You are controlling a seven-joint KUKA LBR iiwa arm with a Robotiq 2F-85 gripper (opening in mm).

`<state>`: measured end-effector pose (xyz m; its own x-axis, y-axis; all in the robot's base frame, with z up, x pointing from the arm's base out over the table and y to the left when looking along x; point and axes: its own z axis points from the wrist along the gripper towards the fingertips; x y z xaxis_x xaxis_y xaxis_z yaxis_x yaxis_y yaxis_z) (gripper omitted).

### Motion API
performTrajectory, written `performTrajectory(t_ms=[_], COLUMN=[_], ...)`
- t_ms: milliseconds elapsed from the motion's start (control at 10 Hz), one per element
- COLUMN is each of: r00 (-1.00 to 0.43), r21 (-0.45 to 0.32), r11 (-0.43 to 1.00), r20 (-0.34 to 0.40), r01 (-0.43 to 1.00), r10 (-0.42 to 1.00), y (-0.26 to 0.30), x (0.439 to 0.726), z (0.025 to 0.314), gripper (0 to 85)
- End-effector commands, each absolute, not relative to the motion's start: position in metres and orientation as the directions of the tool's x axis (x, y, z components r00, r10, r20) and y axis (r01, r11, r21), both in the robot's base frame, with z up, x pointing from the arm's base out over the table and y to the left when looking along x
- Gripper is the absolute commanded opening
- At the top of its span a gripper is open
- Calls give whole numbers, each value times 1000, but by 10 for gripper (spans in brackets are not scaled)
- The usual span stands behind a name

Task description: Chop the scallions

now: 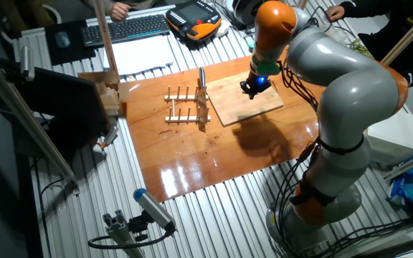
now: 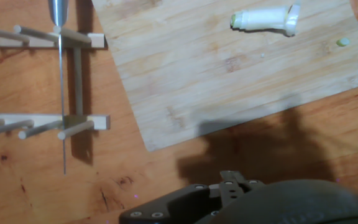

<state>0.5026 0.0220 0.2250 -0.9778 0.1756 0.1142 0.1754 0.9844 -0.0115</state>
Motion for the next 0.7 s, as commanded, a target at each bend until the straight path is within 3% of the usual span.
performTrajectory(t_ms=[0, 100, 300, 600], r00=[-978, -984, -989, -989], r21=[16, 47, 7, 38], r11=[987, 991, 991, 990], r20=[134, 135, 70, 61], r01=[163, 125, 134, 134], r10=[159, 118, 133, 131], y=[22, 22, 22, 22], x=[503, 503, 503, 503], z=[225, 225, 225, 225], gripper=[0, 0, 0, 0])
